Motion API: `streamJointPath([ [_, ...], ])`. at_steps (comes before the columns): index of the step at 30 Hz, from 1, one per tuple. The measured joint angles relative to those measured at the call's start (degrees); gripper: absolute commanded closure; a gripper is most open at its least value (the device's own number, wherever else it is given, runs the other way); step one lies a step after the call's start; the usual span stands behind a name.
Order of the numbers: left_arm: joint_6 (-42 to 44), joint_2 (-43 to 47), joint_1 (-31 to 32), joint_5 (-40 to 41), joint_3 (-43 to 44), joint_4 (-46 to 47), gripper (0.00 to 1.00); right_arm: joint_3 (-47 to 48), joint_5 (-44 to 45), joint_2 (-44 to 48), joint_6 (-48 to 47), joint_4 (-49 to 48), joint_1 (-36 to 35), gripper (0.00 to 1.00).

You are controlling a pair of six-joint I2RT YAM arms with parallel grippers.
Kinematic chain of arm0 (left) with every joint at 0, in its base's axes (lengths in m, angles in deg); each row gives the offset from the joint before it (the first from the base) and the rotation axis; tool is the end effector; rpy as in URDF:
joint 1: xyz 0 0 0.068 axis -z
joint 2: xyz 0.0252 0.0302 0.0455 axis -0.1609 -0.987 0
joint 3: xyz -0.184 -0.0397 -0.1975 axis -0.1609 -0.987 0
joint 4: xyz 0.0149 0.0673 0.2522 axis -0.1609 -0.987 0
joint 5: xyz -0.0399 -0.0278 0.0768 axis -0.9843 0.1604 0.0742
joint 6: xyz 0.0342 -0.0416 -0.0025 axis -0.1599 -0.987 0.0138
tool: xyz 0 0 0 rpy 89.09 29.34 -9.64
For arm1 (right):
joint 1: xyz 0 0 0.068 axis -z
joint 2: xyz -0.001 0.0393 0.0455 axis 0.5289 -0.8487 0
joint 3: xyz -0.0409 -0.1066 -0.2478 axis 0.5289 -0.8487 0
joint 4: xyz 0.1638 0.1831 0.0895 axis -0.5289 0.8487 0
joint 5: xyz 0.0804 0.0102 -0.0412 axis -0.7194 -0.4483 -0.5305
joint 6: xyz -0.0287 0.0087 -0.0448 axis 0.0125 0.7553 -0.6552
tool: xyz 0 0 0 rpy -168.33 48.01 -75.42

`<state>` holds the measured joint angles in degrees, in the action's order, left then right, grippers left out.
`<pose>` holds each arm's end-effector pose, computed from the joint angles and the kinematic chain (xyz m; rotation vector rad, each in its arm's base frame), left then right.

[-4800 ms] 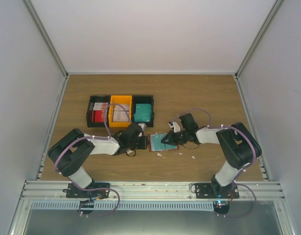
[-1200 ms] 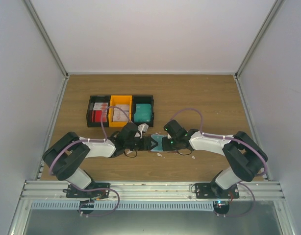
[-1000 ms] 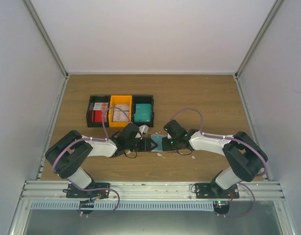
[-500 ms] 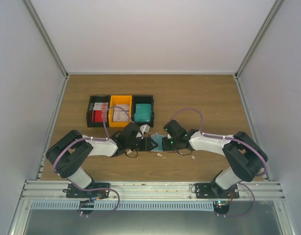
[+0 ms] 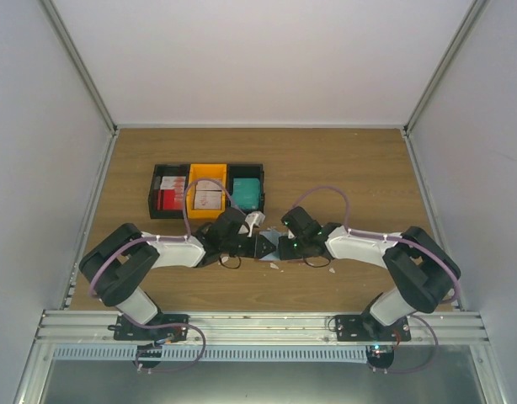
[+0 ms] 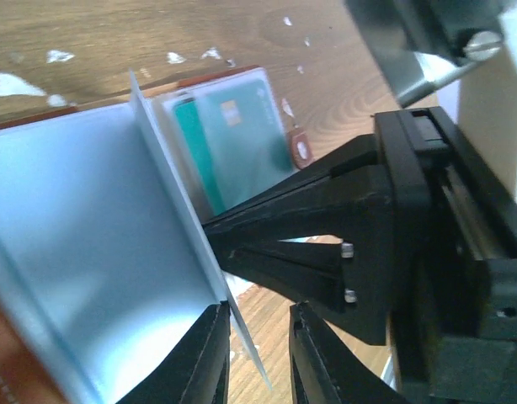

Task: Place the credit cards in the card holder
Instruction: Turn over the card slot in the card holder.

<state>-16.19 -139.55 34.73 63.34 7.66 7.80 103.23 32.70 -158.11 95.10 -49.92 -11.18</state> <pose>0.2004 -0.2150 0.1404 0.3349 2.4773 -1.2341 0.1949 0.1880 0.1387 -0.1304 2.8038 0.5687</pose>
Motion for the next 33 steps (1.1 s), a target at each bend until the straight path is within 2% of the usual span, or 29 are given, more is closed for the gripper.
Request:
streamJointPath([
  [7,1.03,-1.51,1.29,-0.96,2.34,-0.02,0.72,-1.29,2.08,2.86,1.22,1.36,0.0,0.85],
  [14,2.67,-5.73,1.75,-1.99,5.9,-0.98,0.64,-1.68,10.82,11.3,5.22,6.62,0.04,0.79],
  [20,5.01,-9.55,2.84,-3.48,11.54,-2.75,0.53,-2.62,17.81,21.03,9.07,10.27,0.74,0.74],
  [25,7.8,-11.69,3.54,-3.82,16.13,-5.16,0.42,-4.04,19.93,25.07,10.45,12.15,1.66,0.69],
  [30,12.39,-10.99,3.54,0.63,19.47,-11.82,0.27,-4.11,19.69,27.19,9.46,12.74,2.19,0.62],
  [33,15.76,-7.43,3.06,6.86,20.83,-18.16,0.24,-4.11,17.75,27.32,7.39,11.67,2.4,0.61],
])
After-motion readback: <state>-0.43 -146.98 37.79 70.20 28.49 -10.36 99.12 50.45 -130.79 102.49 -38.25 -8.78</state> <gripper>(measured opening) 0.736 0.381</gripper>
